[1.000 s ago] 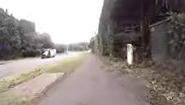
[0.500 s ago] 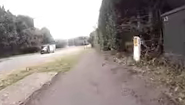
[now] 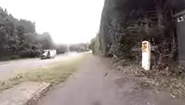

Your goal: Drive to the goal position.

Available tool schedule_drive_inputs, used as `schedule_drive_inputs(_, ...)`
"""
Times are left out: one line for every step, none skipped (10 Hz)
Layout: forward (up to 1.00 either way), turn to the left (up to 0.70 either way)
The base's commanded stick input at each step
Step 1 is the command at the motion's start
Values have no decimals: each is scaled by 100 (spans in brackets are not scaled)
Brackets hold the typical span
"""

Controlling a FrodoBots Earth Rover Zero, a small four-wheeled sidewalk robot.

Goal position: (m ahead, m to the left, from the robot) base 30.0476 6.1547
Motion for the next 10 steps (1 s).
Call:
schedule_drive_inputs(100, 0)
schedule_drive_inputs(100, 0)
schedule_drive_inputs(100, 0)
schedule_drive_inputs(100, 0)
schedule_drive_inputs(100, 0)
schedule_drive_inputs(100, 0)
schedule_drive_inputs(100, 0)
schedule_drive_inputs(100, 0)
schedule_drive_inputs(100, 0)
schedule_drive_inputs(100, 0)
